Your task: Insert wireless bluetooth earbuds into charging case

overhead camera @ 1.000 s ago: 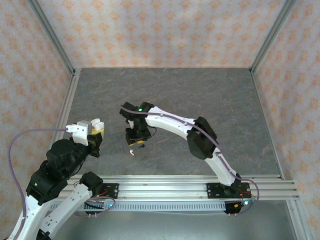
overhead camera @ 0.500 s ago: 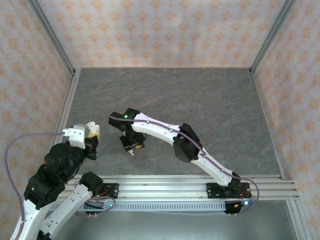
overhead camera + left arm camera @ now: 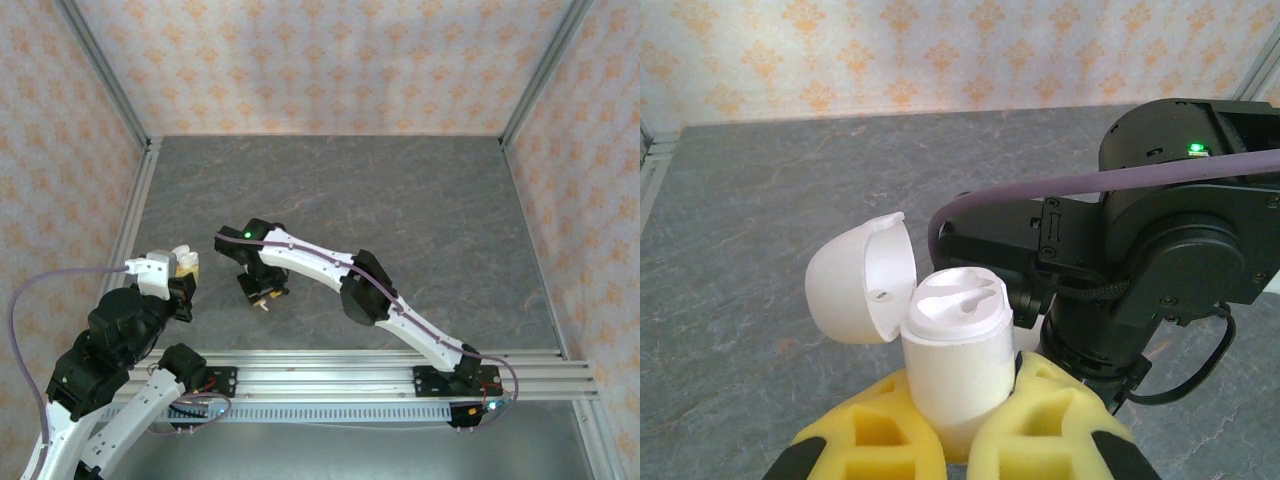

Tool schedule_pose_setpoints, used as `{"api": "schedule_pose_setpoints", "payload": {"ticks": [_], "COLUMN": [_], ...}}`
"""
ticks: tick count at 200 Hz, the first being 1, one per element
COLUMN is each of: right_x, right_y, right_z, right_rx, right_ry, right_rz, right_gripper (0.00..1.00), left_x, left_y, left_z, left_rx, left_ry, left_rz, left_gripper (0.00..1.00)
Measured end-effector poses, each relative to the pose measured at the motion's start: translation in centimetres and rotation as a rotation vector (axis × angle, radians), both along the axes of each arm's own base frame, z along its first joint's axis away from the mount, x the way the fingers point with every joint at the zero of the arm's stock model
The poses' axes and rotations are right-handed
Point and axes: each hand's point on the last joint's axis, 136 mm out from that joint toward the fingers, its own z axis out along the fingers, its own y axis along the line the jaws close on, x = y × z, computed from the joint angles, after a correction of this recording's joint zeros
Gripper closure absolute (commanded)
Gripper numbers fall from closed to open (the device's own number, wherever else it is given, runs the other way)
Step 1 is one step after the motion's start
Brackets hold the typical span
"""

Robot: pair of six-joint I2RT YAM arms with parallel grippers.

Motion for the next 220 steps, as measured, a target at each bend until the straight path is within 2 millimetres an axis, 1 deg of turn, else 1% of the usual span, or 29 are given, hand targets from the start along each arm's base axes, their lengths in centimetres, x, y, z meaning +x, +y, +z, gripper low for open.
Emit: {"api": "schedule_pose_setpoints", "payload": {"ticks": [28,72,101,170,220], "right_x": [0.1,0.0,-0.2,0.0,0.3], "right_y": [0.1,0.2,0.1,0.0,-0.3], "right_z": [-0.1,-0.9,-1.7,-1.7,-1.6], "right_rx": [0.003,-0.012,-0.028,-0.036,-0.044], "right_ry": [-0.001,-0.001,0.002,-0.008,-0.014], "right_rz": [0.0,0.005,0.009,0.008,0.004], "right_gripper": [0.59,0.6,0.64,0.71,0.77], "left_x": [0.0,-0.1,-0.1,-0.1,-0.1], "left_y": [0.0,0.0,0.0,-0.2,-0.7], "left_z": [-0.1,-0.2,-0.2,-0.2,-1.3], "left_rx": [0.002,0.003,0.003,0.01,0.036], "left_ry": [0.004,0.007,0.007,0.007,0.015], "left_rz": [0.0,0.0,0.0,-0.016,-0.052], "left_gripper": [1.0,1.0,1.0,1.0,1.0]}}
